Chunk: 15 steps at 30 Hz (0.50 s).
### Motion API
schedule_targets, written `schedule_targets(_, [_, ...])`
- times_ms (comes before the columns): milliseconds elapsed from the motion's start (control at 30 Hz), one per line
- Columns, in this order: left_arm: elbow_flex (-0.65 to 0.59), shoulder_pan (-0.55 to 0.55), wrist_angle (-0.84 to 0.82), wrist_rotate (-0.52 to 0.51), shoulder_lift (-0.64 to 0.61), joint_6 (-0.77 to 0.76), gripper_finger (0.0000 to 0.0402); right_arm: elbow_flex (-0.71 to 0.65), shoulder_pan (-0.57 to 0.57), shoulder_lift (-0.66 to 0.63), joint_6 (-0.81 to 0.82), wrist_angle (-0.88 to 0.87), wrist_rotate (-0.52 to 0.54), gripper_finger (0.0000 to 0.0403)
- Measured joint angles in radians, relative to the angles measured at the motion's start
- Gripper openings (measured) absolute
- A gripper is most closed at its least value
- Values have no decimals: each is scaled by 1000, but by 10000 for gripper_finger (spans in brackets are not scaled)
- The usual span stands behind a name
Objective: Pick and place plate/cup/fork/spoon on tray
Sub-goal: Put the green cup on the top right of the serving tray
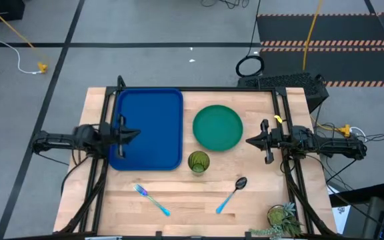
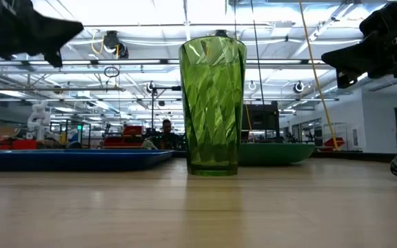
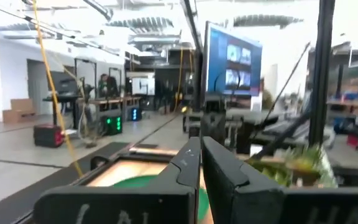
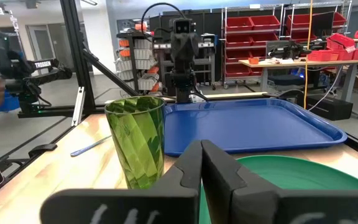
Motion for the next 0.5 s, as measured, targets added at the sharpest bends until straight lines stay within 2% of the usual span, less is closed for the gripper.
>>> schedule_targets(233, [170,-18,-97,78,31,-73,21,0,0,0,0,3,0,0])
schedule_targets(500, [489,-54,-252,135,227,-67,21,0,0,0,0,4,0,0])
